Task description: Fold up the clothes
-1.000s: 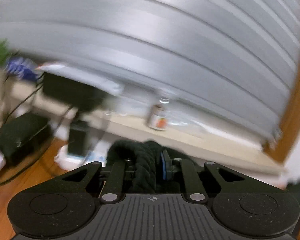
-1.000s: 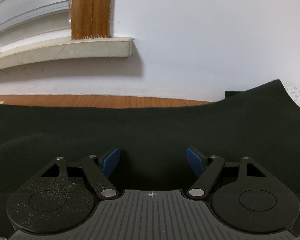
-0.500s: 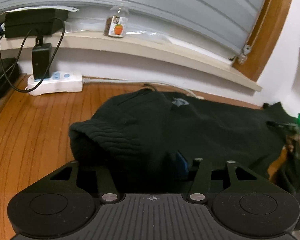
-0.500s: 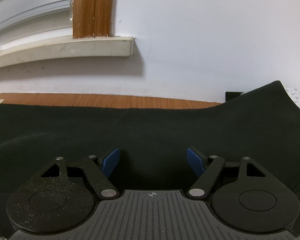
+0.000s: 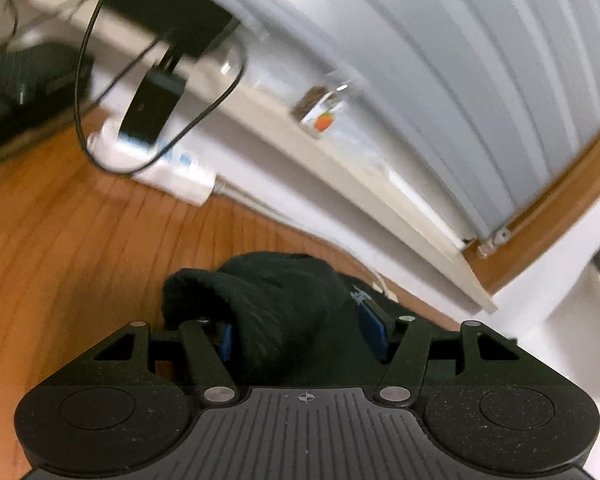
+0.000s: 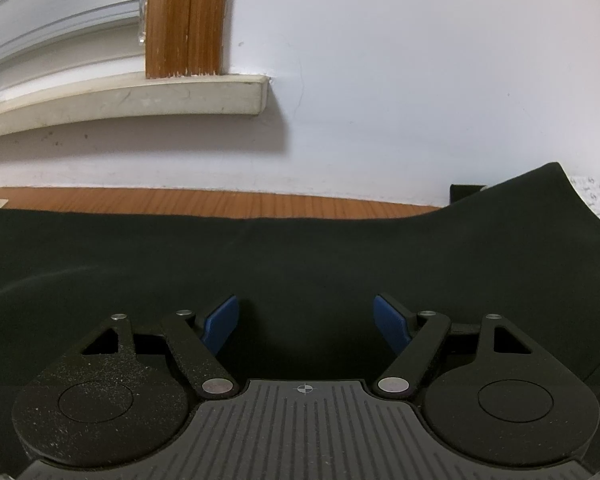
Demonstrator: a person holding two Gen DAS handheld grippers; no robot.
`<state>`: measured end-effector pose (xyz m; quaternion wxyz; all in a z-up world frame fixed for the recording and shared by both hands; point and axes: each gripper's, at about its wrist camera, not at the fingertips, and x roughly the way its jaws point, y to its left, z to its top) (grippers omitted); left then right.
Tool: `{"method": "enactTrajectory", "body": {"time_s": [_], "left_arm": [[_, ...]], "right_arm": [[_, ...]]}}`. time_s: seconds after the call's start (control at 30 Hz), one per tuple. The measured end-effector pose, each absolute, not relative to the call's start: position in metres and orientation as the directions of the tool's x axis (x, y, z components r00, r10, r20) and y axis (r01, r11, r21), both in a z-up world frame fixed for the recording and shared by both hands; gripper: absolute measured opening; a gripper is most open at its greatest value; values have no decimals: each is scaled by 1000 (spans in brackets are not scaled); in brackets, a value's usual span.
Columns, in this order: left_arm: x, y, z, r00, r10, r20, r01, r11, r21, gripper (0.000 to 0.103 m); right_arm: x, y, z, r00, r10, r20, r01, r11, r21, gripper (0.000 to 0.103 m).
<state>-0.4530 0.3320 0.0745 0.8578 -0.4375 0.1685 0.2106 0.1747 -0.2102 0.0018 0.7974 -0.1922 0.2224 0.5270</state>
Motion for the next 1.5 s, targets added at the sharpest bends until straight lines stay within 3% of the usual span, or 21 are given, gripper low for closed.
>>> {"method": "enactTrajectory", "body": {"time_s": [0.3,0.37,0.43,0.53,0.6,0.67,0.7,0.87,0.97,1.1,1.23,1.47,1.5], "left_arm": [[-444,372,50,819,230,-526,-573,386,-723,60],[-444,374,49,814,259,-519,-580,383,-719,49],[-442,372,52,800,306,-517,-600,403,-691,15],[-444,356,77,780,451,-434,-623,494,-607,9],[-450,337,106,798,545,-256,-585,599,-547,7],[-449,322,132,802,590,-93,-559,687,-464,7],[-439,323,140,782,612,-120,-599,685,-414,7],[-386,367,108,649,627,-432,-756,596,-270,10],[-378,387,78,540,571,-618,-830,480,-282,15],[-394,379,78,573,565,-594,-814,480,-329,18],[-397,356,93,560,592,-580,-813,527,-247,38],[-401,330,99,542,600,-589,-785,611,-100,51],[-408,327,101,547,599,-584,-779,620,-93,62]], "right_arm": [[175,-211,3,344,757,-555,-927,368,-72,75],[175,-211,3,344,757,-555,-927,368,-72,75],[174,-211,2,343,758,-555,-927,367,-72,75],[174,-211,3,344,758,-554,-927,368,-72,75],[173,-211,3,345,759,-553,-927,368,-72,75],[173,-211,3,344,758,-555,-927,367,-74,75],[173,-211,3,344,757,-555,-928,366,-74,75],[173,-213,4,347,761,-549,-926,370,-73,75],[173,-212,4,348,759,-551,-926,370,-76,75],[172,-212,4,347,760,-550,-927,365,-80,75],[172,-212,4,348,761,-548,-927,365,-82,75],[171,-210,4,352,754,-554,-926,365,-91,75],[171,-209,4,351,753,-556,-927,364,-92,75]]}}
